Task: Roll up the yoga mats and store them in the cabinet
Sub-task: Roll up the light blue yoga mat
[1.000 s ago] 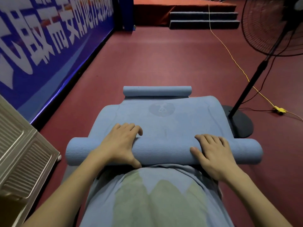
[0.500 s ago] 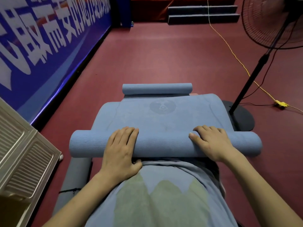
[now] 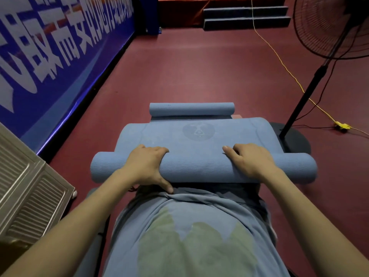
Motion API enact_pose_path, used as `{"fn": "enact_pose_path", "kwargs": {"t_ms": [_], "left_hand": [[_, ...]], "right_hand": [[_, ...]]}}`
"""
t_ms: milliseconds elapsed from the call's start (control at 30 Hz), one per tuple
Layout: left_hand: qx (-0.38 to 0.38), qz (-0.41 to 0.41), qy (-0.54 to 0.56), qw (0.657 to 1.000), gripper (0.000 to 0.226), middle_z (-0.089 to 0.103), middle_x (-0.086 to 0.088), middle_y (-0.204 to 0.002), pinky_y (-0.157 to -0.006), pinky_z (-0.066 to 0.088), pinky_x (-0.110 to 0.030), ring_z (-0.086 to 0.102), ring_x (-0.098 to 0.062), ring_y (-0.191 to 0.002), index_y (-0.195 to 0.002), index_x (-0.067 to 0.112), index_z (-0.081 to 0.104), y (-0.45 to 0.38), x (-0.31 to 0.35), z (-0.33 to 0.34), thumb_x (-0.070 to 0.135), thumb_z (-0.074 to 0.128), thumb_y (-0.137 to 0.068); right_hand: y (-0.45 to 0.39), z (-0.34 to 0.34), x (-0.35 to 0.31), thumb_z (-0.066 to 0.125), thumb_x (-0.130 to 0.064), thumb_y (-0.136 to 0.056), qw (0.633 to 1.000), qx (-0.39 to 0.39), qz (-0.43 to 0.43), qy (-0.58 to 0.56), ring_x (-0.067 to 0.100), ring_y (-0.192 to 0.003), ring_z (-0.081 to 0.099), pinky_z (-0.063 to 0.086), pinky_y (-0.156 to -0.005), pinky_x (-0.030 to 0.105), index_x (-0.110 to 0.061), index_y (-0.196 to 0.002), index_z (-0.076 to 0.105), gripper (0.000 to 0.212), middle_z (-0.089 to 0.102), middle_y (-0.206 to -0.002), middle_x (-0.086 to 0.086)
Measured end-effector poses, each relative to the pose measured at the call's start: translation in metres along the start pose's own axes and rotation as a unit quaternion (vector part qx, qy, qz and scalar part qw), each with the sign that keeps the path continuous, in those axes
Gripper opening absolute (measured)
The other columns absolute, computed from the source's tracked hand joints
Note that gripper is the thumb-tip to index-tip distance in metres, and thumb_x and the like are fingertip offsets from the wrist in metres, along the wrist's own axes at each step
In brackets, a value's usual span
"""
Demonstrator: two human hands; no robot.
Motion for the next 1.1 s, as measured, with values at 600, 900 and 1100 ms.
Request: {"fn": "enact_pose_path", "kwargs": {"t_ms": [600, 900, 1100], "left_hand": [[-0.104, 0.032, 0.033, 0.994, 0.082, 0.066, 0.014, -0.074, -0.071, 0.054, -0.034, 0.061, -0.008, -0.074, -0.082, 0.027, 0.066, 0.019, 0.009, -0.029, 0.092, 0.072, -0.032], [-0.156, 0.008, 0.106, 0.982, 0.091, 0.065, 0.021, -0.098, -0.084, 0.055, -0.033, 0.062, -0.008, -0.093, -0.103, 0.037, 0.065, 0.012, 0.002, -0.019, 0.09, 0.078, -0.03], [-0.023, 0.068, 0.169, 0.983, 0.112, 0.043, 0.027, -0.134, -0.104, 0.038, -0.03, 0.04, -0.003, -0.124, -0.13, 0.039, 0.054, 0.01, -0.006, -0.02, 0.088, 0.08, -0.033]], "right_hand": [[0.044, -0.003, 0.005, 0.016, -0.08, -0.092, 0.987, -0.157, 0.004, -0.033, 0.019, -0.086, 0.059, 0.045, -0.081, 0.041, -0.021, -0.091, 0.061, 0.075, 0.067, -0.093, -0.003], [0.052, -0.008, -0.009, 0.032, -0.066, -0.099, 0.999, 0.01, -0.005, -0.043, 0.021, -0.077, 0.054, 0.035, -0.065, 0.038, -0.022, -0.082, 0.05, 0.051, 0.059, -0.079, -0.007], [0.051, -0.011, -0.025, 0.017, -0.072, -0.097, 0.997, -0.035, -0.018, 0.072, 0.028, -0.087, 0.058, 0.032, -0.074, 0.039, -0.022, -0.077, 0.04, 0.059, 0.061, -0.086, 0.001]]}}
Point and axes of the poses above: each hand's wrist, its own y-axis away from the middle knuckle, its own z-axis out of the palm, x = y × z, the point moved 3 cm from there along -y, towards the middle knuckle
